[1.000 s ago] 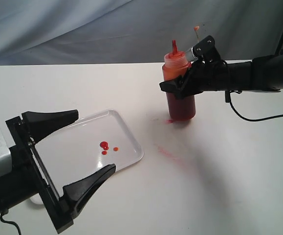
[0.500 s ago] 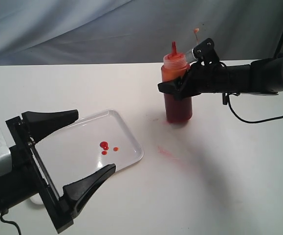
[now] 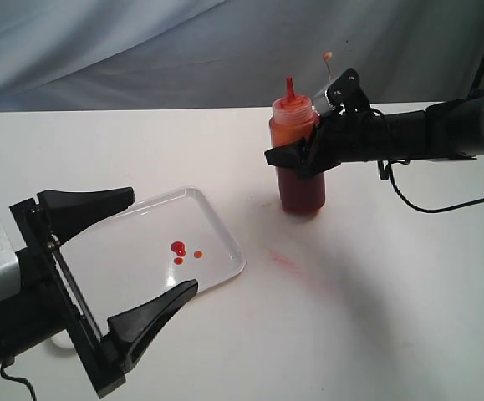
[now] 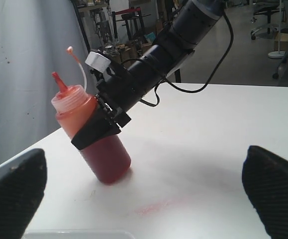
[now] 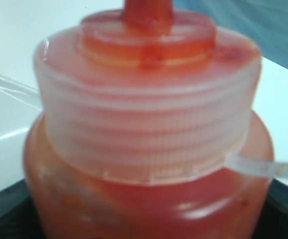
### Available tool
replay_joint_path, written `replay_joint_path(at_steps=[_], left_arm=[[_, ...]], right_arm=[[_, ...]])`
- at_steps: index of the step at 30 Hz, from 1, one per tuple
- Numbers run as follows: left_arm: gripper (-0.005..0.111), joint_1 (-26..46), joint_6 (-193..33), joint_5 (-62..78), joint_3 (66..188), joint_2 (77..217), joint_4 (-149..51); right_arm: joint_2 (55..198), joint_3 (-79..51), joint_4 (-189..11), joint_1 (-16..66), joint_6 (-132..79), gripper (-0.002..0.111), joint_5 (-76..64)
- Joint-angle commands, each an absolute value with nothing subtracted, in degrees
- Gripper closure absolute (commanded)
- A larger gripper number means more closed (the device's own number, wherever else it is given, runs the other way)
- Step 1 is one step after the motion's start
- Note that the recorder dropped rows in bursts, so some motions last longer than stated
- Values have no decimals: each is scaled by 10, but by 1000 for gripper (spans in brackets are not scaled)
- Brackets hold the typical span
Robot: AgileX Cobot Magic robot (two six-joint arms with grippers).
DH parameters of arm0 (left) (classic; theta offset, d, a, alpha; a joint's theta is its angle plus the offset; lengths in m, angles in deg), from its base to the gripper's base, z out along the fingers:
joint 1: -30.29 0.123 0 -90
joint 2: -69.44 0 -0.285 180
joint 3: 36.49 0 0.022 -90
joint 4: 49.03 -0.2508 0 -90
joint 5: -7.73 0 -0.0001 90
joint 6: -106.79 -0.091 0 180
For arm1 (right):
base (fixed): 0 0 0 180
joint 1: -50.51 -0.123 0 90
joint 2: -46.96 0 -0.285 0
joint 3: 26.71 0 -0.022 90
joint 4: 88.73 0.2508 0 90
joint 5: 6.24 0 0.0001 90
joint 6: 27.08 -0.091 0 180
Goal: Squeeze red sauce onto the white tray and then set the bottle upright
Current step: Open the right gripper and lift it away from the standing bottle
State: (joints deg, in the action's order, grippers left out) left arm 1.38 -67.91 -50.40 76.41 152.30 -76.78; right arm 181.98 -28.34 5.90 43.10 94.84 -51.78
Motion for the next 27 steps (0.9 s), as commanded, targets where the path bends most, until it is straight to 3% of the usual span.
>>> replay_joint_path(at_steps=[1, 5, 24, 27], left_arm=[[7, 11, -677, -504, 766, 1520, -765], [7, 11, -677, -504, 766, 1520, -765], [7, 11, -677, -504, 766, 1520, -766], [7, 11, -677, -504, 766, 1520, -766]], right_arm=[[1817, -283, 33, 431, 922, 29, -520], [1817, -283, 33, 431, 915, 22, -520], [1800, -283, -51, 431, 818, 21, -562], [1800, -283, -62, 431, 818, 8, -568]])
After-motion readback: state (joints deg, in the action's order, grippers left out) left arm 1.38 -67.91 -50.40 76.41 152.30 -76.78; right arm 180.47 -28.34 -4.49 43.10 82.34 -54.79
